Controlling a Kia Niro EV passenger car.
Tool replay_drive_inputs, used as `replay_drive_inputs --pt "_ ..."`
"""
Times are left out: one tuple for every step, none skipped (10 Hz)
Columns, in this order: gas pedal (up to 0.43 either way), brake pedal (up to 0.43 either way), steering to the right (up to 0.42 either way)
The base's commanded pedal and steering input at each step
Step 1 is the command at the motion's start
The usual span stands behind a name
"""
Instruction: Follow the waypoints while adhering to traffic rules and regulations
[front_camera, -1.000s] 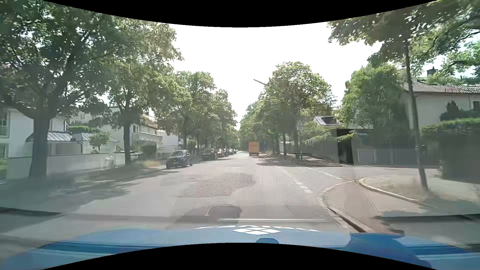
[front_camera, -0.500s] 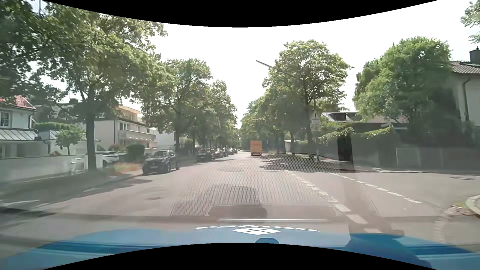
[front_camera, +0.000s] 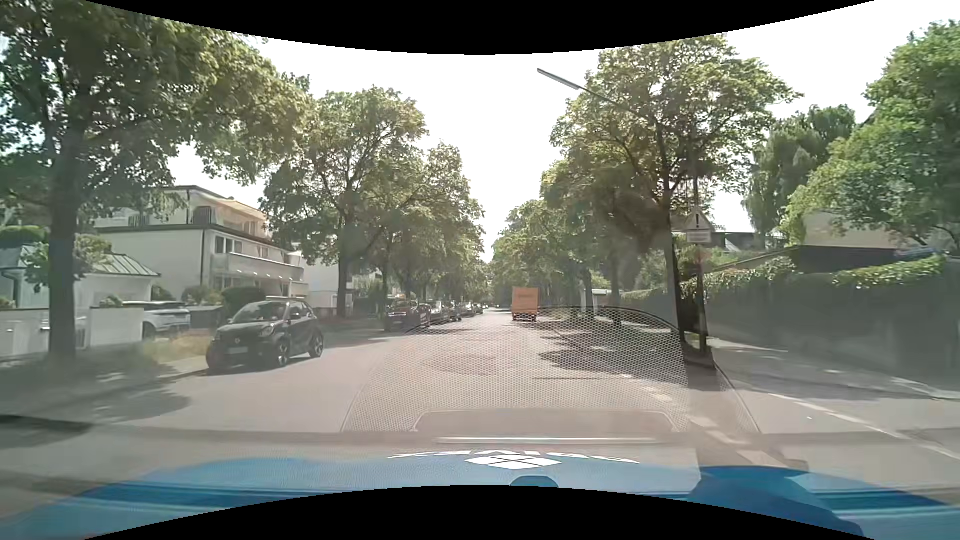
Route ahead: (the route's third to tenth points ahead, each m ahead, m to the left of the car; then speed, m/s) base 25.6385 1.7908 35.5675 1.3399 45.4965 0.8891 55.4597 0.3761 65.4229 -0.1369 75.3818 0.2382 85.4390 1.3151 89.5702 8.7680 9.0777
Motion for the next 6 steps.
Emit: replay_drive_inputs --pt "0.150 0.000 -0.029" --pt "0.150 0.000 -0.028" --pt "0.150 0.000 -0.027" --pt "0.150 0.000 -0.024" --pt "0.150 0.000 -0.021" --pt "0.150 0.000 -0.021"
